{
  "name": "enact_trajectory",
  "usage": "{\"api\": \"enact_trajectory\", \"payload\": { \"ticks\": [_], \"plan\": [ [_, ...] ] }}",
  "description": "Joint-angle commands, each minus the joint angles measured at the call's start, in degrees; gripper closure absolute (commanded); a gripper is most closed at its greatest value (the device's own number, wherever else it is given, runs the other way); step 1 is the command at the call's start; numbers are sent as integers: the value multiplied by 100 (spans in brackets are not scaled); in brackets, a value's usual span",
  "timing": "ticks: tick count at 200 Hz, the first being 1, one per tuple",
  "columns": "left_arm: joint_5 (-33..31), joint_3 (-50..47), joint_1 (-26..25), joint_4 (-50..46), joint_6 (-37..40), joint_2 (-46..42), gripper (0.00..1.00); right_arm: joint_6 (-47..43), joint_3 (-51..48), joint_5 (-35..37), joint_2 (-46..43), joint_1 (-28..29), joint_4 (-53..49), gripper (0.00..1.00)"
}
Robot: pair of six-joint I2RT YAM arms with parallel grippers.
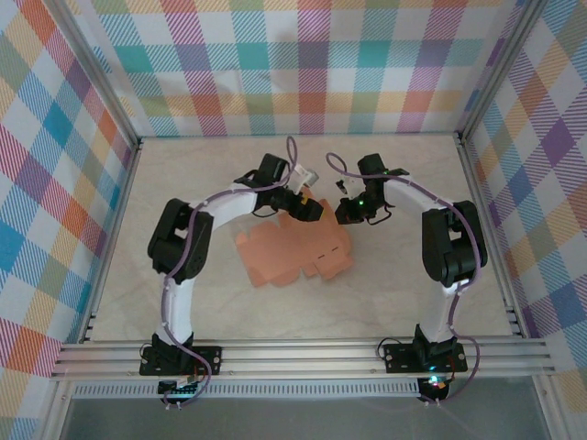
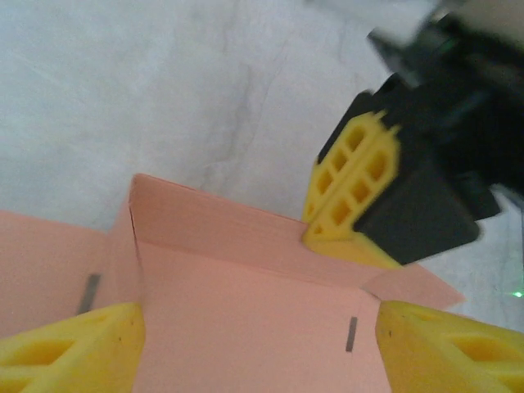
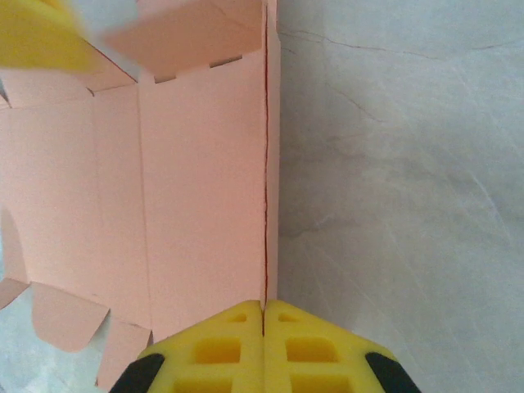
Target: Fold the paper box
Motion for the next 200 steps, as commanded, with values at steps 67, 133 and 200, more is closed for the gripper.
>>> {"api": "enact_trajectory", "payload": {
  "ticks": [67,133,200],
  "plan": [
    [-1259,-2037,558,1522,-713,-1501,14,-494,109,1580,-138,252,-92,100],
    [-1662,-1963,549,1277,-379,-1435,16,-939,-145,2807,-328,691,362,100],
    [-1726,-1884,593,1390,-543,-1294,16,-1236,-201,3457,-288,909,601,100]
  ]
}}
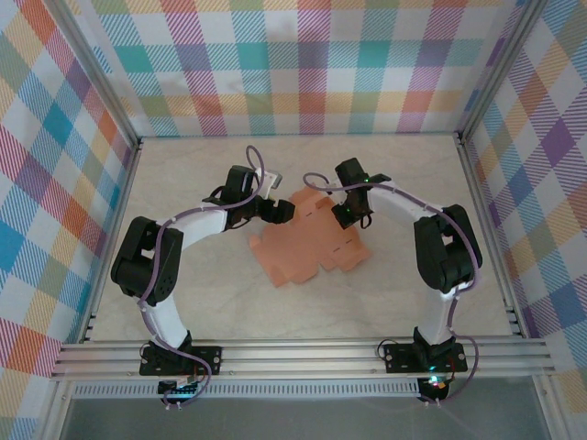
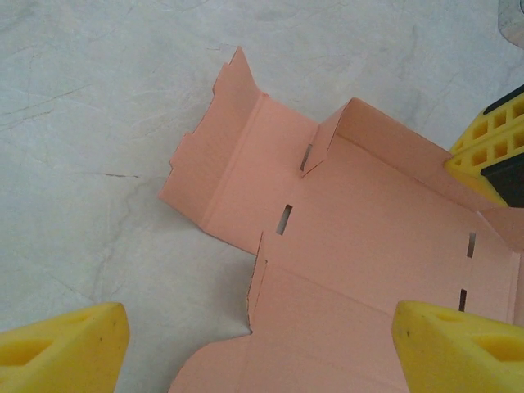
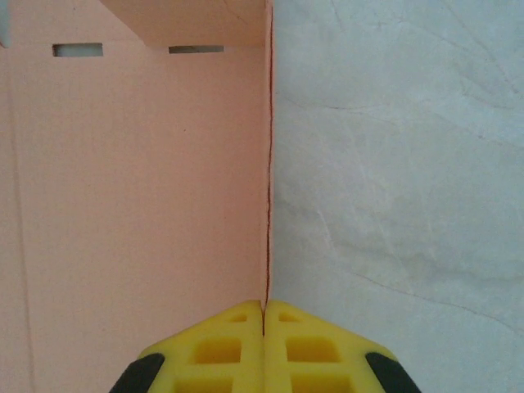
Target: Fold the paper box
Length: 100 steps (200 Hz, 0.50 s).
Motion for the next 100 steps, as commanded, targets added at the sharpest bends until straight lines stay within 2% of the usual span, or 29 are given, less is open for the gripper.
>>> {"api": "enact_trajectory", "payload": {
  "ticks": [1,20,48,100],
  "plan": [
    [-42,118,71,160,-75,27,16,-236,-121,394,-135,77,202,100],
    [120,116,37,265,-119,72,18,-236,-190,368,-202,77,330,100],
    [-158,102,-219,318,160,83,22,-182,-191,134,-168,85,343,100],
    [-759,522,-650,37,879,429,43,-56,-144,-587,-132,76,316,100]
  ]
}}
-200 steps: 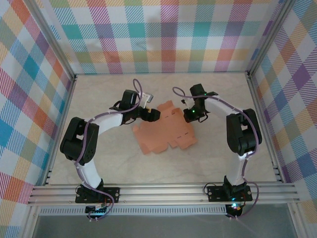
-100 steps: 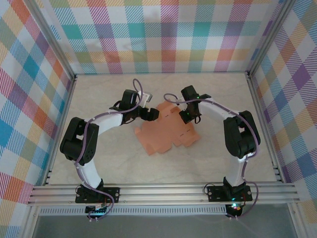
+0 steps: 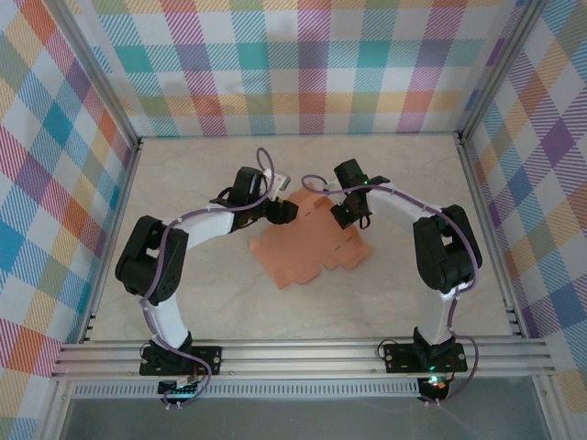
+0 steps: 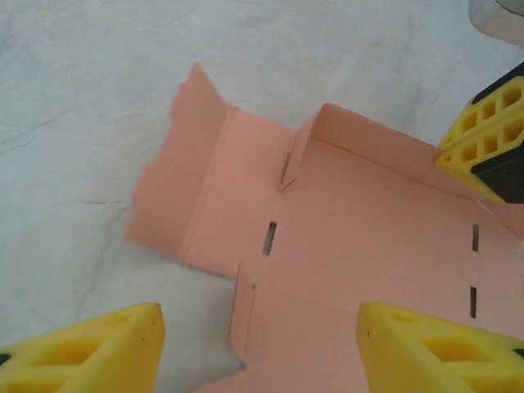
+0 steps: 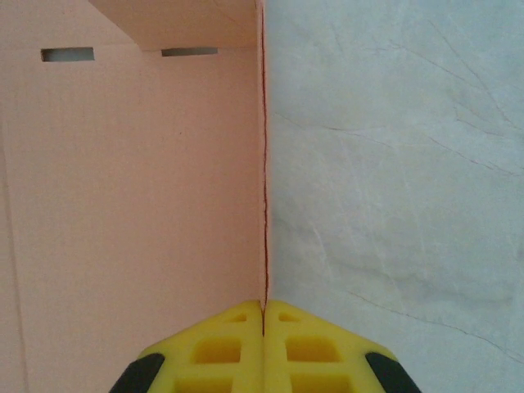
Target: Fold the paper box
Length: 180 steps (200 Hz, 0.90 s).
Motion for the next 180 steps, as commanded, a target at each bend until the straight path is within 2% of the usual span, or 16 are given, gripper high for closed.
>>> {"api": "enact_trajectory", "payload": {
  "ticks": [1,35,77,123,180],
  "plan": [
    [-352,383,-226,-99,511,263,44,75,-41,-496,-119,15,57,100],
    [-319,1047,-391,-494,668,771,57,136,-48,-808,-100,-20,52,100],
    [-453,1766,-589,-1142,1032,1302,65,145,-60,-1117,-97,-50,-10,100],
    [-575,1889,-591,-1218,1085,1523,70,136,-44,-1339,-55,-67,-49,100],
    [-545,1967,-591,-1241,1051,1636,83,165,44,-1405,-4,-73,-144,100]
  ]
}}
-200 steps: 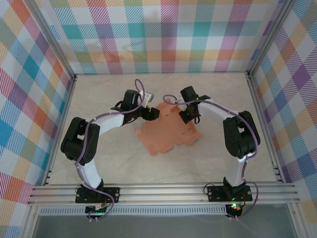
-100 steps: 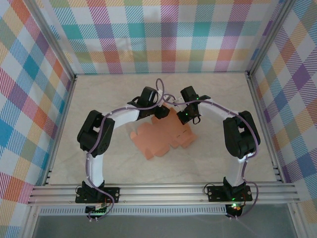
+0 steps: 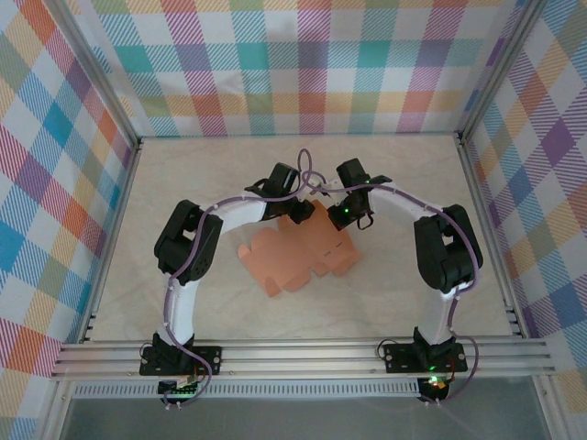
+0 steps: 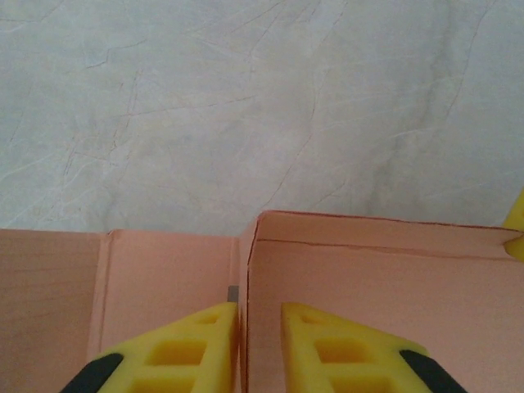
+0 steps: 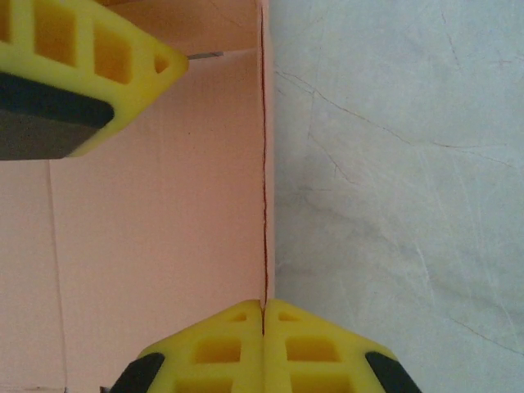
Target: Fold the paper box
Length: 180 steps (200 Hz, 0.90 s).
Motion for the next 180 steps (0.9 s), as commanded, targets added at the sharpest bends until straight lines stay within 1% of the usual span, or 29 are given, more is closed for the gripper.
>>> {"api": "enact_trajectory", "payload": {
  "ticks": [1,25,50,77,92,115,130,149,180],
  "plan": [
    [-9,151,-25,-156,26,113,83,31,48,-236,-4,8,-107,100],
    [-30,185,-25,-128,8,152,86,38,44,-251,-20,9,-131,100],
    [-27,210,-25,-100,-32,191,91,38,35,-237,-47,9,-140,100],
    [-17,173,-23,-69,-43,193,100,47,13,-236,-87,9,-134,100],
    [-44,100,-25,2,-36,167,100,64,0,-236,-104,8,-107,100],
    [-17,14,-25,83,-7,150,100,82,-33,-236,-108,9,-62,94],
    [4,-18,-25,112,-8,142,100,100,-59,-245,-109,9,-29,83],
    [35,-41,-25,162,-19,137,100,141,-154,-267,-158,-12,69,74],
    [53,-43,-16,167,-33,150,100,253,-457,-431,-355,-116,292,73]
  ]
}}
